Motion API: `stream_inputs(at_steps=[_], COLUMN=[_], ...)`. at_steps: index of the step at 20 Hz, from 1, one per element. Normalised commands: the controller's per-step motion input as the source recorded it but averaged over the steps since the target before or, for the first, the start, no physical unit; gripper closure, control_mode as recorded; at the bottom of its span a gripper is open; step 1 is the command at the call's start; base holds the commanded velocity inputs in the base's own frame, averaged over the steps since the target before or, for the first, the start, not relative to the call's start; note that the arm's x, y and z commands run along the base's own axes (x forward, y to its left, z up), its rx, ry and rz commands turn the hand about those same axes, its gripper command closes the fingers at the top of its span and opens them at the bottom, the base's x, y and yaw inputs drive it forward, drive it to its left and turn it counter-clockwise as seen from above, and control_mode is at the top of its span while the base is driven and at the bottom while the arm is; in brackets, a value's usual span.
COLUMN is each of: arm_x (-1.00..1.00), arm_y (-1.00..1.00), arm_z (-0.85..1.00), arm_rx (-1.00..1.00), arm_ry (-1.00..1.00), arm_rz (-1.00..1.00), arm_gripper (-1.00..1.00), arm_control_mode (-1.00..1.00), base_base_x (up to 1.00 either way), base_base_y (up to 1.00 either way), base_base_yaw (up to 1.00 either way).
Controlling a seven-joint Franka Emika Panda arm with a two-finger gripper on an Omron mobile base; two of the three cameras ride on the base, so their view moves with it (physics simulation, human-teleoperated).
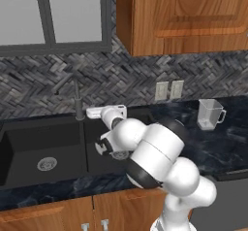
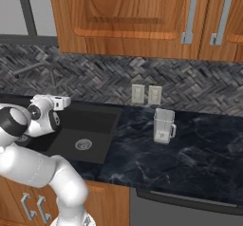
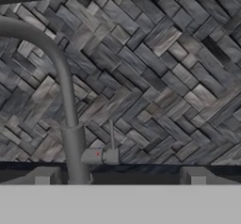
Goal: Turn on the sink faucet and place the jug under the water for a few seconds to fill it up.
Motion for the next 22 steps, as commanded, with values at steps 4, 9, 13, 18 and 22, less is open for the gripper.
stream_inputs(at_steps=[4, 9, 13, 18, 22], arm_x=[0.25, 0.43, 0.52, 0.39, 0.26], arm_y=[0.0, 0.0, 0.01, 0.01, 0.03], arm_z=[0.0, -0.07, -0.21, -0.29, -0.3], arm_rx=[0.0, 0.0, 0.0, 0.0, 0.0], arm_ry=[-0.19, -0.13, -0.04, -0.07, -0.1], arm_rz=[0.0, 0.0, 0.0, 0.0, 0.0], arm_gripper=[-1.0, -1.0, -1.0, -1.0, -1.0], arm_control_mode=[-1.0, -1.0, -1.0, -1.0, -1.0], base_base_x=[0.0, 0.0, 0.0, 0.0, 0.0], base_base_y=[0.0, 0.0, 0.0, 0.0, 0.0], base_base_yaw=[0.0, 0.0, 0.0, 0.0, 0.0])
